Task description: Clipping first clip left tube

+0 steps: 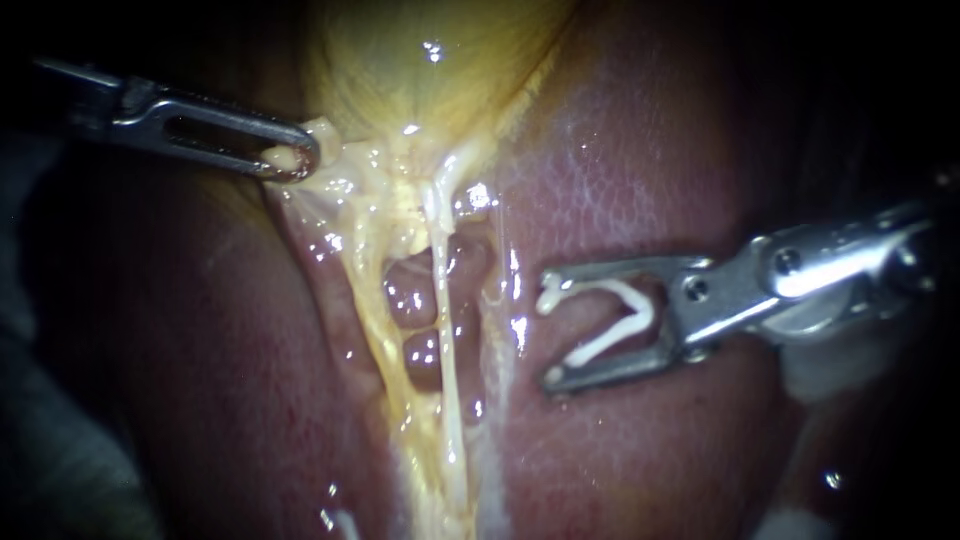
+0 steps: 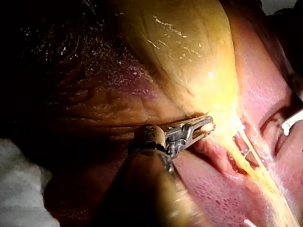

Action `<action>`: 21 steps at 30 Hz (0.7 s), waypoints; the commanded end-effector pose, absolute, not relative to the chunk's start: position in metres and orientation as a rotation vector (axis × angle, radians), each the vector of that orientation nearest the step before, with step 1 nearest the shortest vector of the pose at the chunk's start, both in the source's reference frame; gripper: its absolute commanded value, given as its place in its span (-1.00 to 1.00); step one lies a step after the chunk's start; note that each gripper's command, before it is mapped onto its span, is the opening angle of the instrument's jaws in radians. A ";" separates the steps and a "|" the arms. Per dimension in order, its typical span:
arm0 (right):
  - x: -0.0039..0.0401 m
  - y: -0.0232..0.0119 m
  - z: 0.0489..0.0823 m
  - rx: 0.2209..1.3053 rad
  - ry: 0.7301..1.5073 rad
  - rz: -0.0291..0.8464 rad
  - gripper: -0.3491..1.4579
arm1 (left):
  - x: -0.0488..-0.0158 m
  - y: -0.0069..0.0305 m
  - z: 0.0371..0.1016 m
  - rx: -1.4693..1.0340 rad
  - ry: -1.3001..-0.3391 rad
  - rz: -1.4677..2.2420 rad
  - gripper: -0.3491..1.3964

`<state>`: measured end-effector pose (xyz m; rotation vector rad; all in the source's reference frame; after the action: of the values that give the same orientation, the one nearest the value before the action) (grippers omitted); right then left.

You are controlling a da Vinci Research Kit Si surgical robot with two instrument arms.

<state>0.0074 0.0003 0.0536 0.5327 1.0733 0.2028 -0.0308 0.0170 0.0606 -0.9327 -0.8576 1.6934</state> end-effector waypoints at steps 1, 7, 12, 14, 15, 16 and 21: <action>0.0080 0.0000 0.0539 0.544 1.078 0.212 -0.06 | -0.0308 0.0170 0.0606 -0.933 -0.857 1.693 -1.00; 0.0116 -0.0008 0.0558 0.623 1.110 0.278 -0.06 | -0.0308 0.0170 0.0606 -0.933 -0.857 1.693 -1.00; 0.0138 -0.0012 0.0580 0.680 1.124 0.313 -0.06 | -0.0309 0.0169 0.0606 -0.933 -0.857 1.693 -1.00; 0.0142 -0.0015 0.0590 0.693 1.118 0.319 -0.06 | -0.0309 0.0169 0.0606 -0.933 -0.857 1.693 -1.00; 0.0143 -0.0017 0.0596 0.695 1.115 0.326 -0.06 | -0.0309 0.0169 0.0606 -0.933 -0.857 1.693 -1.00; 0.0144 -0.0020 0.0603 0.699 1.111 0.329 -0.06 | -0.0309 0.0169 0.0606 -0.933 -0.857 1.693 -1.00; 0.0141 -0.0024 0.0626 0.703 1.101 0.348 -0.06 | -0.0309 0.0169 0.0606 -0.932 -0.857 1.693 -1.00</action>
<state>0.0140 -0.0023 0.0630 0.7053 1.0986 0.3528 -0.0309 0.0169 0.0605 -0.9325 -0.8568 1.6929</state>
